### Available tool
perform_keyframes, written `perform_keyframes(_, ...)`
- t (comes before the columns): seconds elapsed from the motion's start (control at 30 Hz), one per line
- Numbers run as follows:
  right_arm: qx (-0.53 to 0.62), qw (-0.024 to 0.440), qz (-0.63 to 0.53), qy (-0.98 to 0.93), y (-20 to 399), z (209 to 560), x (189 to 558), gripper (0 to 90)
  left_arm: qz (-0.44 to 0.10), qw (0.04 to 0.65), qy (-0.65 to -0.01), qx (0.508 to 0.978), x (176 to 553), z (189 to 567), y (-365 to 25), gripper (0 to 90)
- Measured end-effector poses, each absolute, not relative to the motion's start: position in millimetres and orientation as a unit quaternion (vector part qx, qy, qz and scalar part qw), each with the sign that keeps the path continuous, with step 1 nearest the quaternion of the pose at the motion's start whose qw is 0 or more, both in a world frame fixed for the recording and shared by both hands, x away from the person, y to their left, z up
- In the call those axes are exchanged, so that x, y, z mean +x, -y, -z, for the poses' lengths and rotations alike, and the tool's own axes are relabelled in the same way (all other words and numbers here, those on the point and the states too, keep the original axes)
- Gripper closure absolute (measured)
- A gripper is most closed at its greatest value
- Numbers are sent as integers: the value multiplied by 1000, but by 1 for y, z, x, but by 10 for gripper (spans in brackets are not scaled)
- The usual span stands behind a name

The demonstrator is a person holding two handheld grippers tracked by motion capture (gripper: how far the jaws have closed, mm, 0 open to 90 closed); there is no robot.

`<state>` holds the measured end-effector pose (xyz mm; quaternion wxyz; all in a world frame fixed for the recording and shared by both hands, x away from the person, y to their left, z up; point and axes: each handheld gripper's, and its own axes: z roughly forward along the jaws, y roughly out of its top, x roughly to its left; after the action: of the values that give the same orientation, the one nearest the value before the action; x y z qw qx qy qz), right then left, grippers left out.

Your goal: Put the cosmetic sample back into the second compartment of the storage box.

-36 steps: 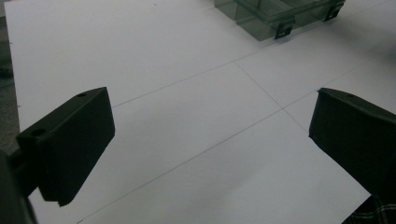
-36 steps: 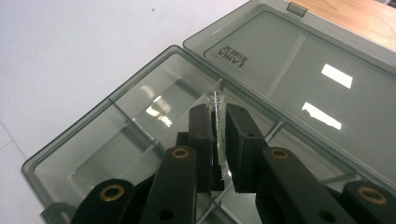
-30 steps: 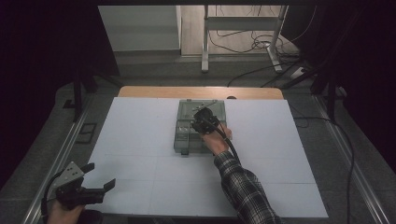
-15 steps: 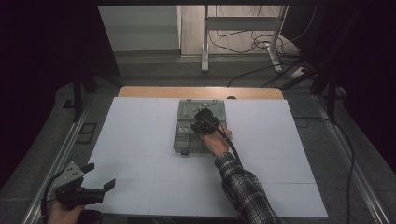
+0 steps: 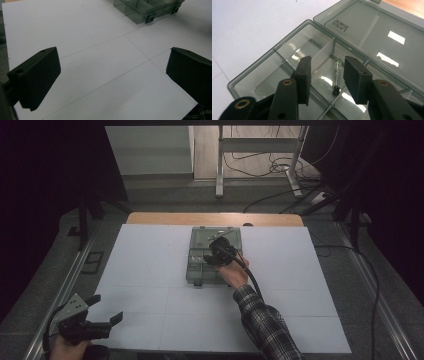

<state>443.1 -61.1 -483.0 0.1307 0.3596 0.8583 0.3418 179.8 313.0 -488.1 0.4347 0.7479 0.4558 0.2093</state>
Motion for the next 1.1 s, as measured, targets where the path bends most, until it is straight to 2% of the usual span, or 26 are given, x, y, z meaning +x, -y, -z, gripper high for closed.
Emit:
perform_keyframes(0.63,343,132,-358,-858,74,475,428,333,-201,441,-453,748,179,487,-312,1)
perform_keyframes(0.87,340,119,-370,-856,80,469,422,302,-201,439,-449,752,179,487,-311,1)
perform_keyframes(1.1,338,107,-368,-859,86,467,412,234,-201,438,-446,754,179,488,-311,2)
